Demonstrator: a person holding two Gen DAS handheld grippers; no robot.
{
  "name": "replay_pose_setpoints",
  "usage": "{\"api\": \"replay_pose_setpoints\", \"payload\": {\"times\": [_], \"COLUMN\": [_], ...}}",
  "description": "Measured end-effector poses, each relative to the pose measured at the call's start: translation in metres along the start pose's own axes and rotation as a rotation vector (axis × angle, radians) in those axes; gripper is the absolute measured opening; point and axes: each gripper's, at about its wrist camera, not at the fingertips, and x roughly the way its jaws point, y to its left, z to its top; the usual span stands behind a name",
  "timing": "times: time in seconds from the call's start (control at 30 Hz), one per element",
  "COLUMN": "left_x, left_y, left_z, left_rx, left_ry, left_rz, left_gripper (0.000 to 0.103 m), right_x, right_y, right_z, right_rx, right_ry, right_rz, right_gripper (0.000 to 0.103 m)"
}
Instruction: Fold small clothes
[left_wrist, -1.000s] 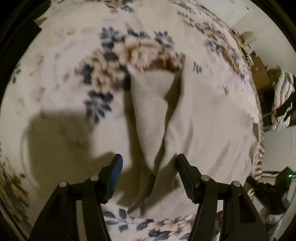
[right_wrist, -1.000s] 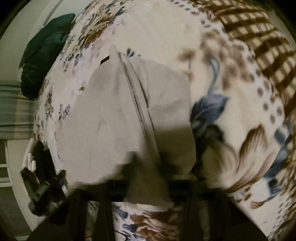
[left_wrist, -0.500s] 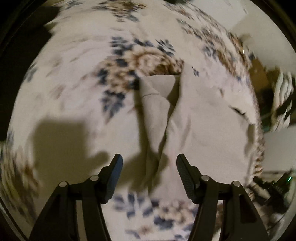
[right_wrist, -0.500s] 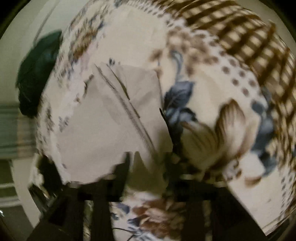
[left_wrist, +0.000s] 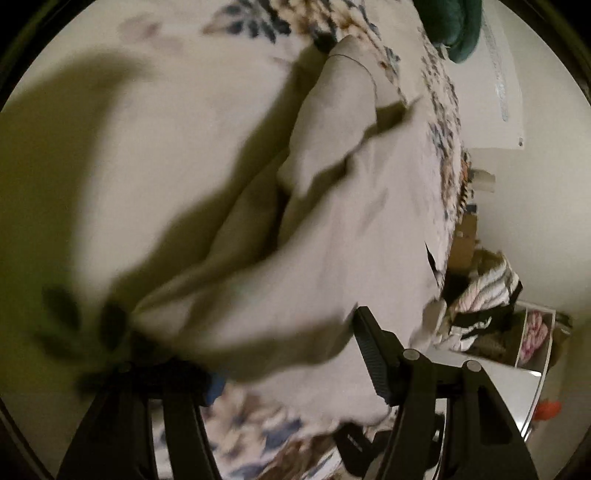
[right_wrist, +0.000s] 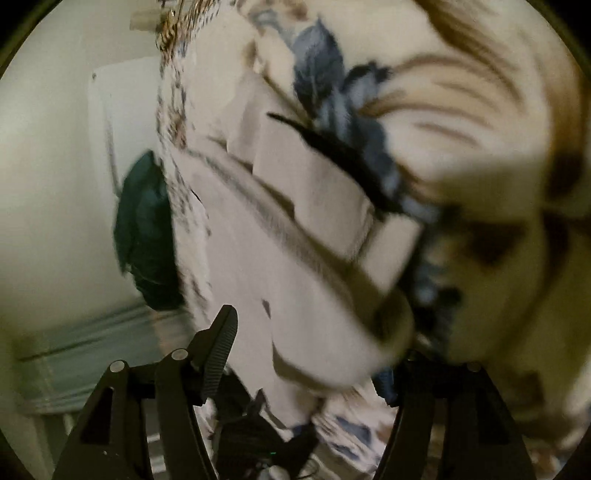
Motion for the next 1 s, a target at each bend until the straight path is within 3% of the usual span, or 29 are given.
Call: {"api": "replay_pose_setpoints", "payload": {"times": [0.13, 0.17, 0.2, 0.23, 0.27, 0.47, 0.67, 0.83, 0.9, 1.0], "left_x": [-0.002, -0.005, -0.006, -0.003, -0.004, -0.028, -0.063, -0.066, -0.06, -0.053], "left_y": [-0.015, -0.02, -0.025, -0.032, -0.036, -0.035, 0.012, 0.057, 0.066, 0.066], "left_z": [0.007, 0.008, 0.008, 0.008, 0.008, -0.011, -0.047, -0.076, -0.074, -0.063], "left_rx": [-0.003, 0.021, 0.055, 0.096, 0.118, 0.198, 0.144, 0.12, 0.118, 0.154], "left_ry": [-0.063, -0.096, -0.125, -0.145, -0.161, -0.204, -0.134, -0.065, -0.048, 0.013], "left_rz": [0.021, 0.027, 0.039, 0.057, 0.064, 0.071, 0.089, 0.113, 0.074, 0.053], "left_gripper": [0.056, 0.036, 0.024, 0.019, 0.017, 0.016, 0.016, 0.018, 0.023, 0.028], "right_x": [0.006, 0.006, 0.006, 0.005, 0.005, -0.016, -0.064, -0.089, -0.089, -0.084], "right_y": [-0.003, -0.002, -0.001, 0.001, 0.0, 0.011, -0.004, -0.046, -0.059, -0.07], "right_z": [-0.001, -0.003, -0.005, -0.007, -0.008, -0.021, -0.046, -0.072, -0.074, -0.068], "right_rx": [0.01, 0.004, -0.009, -0.023, -0.028, -0.089, -0.125, -0.12, -0.125, -0.124], "right_ry": [-0.04, -0.054, -0.072, -0.087, -0.094, -0.087, -0.015, 0.038, 0.058, 0.056], "right_rz": [0.039, 0.045, 0.033, 0.017, 0.009, -0.037, -0.091, -0.175, -0.186, -0.163], "right_gripper": [0.064, 0.059, 0.035, 0.021, 0.019, 0.017, 0.017, 0.017, 0.02, 0.038]}}
